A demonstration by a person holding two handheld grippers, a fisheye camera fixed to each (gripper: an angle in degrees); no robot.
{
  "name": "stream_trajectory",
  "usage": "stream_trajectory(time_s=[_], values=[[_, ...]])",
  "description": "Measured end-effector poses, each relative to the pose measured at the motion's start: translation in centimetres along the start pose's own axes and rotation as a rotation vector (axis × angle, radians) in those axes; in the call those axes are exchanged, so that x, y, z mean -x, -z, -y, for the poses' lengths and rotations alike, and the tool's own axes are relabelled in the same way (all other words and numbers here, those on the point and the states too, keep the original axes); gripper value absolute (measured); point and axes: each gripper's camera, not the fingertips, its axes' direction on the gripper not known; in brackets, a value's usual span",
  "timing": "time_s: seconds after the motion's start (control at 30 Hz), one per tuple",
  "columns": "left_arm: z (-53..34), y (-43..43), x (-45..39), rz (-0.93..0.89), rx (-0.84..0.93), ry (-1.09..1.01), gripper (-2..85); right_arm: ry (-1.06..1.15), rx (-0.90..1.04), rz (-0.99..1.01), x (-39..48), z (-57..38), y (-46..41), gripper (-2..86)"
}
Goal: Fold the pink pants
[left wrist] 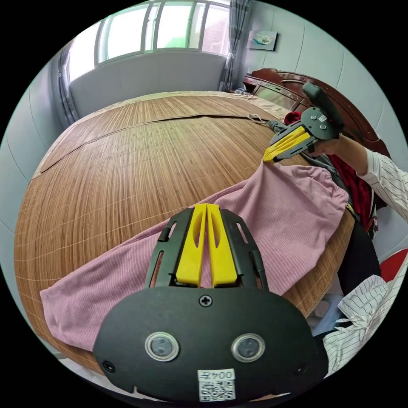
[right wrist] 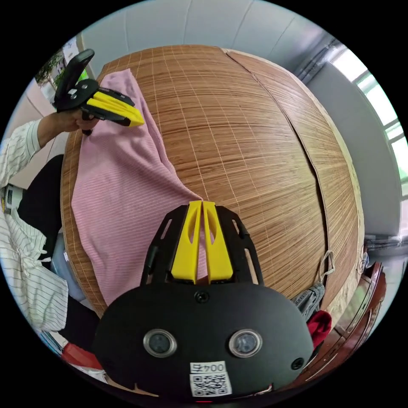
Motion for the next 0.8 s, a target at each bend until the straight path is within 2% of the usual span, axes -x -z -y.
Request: stream_trajectory(time_s=[0.07, 0.13, 0.23, 0.33, 0.4, 0.53, 0.63, 0.8], values=[[0.6, -1.3, 0.6, 0.014, 0.050, 0.044, 0.1, -0.100, 0.035, 0.000, -1.1, -0.7, -1.8, 2.9], [0.9, -0.3, 0.3, 0.040, 0.007, 0.040, 0.1, -0.137, 0.044, -0.005, -1.0, -1.6, -2.6, 5.3], [0.7, 3.0, 0.5, 0.008, -0.040, 0.033, 0.1, -0.232, -0.083, 0.016, -0.9, -4.6, -0.1, 6.4], [-0.4, 4.8, 2.3, 0.005, -0.013, 0.053, 0.2, -0.429, -0.263, 0.037, -1.2, -9.0, 3.0, 6.0], [-0.9, 4.7, 3.2, 0.007, 0.012, 0.059, 0.2, -0.395, -0.334, 0.119, 1.2, -10.2, 3.7, 5.5], [-0.6, 1.2, 5.0, 0.042, 0.137, 0.059, 0.3, -0.202, -0.218, 0.134, 7.2, -7.7, 0.6, 7.4], [0.2, 1.1, 8.0, -0.008, 0.105, 0.139, 0.5, -0.137, -0.064, 0.108, 8.9, -7.5, -3.8, 8.4], [1.1, 4.5, 10.2, -0.130, -0.002, 0.253, 0.3, -0.194, -0.183, 0.126, 8.5, -14.7, 0.0, 9.7]])
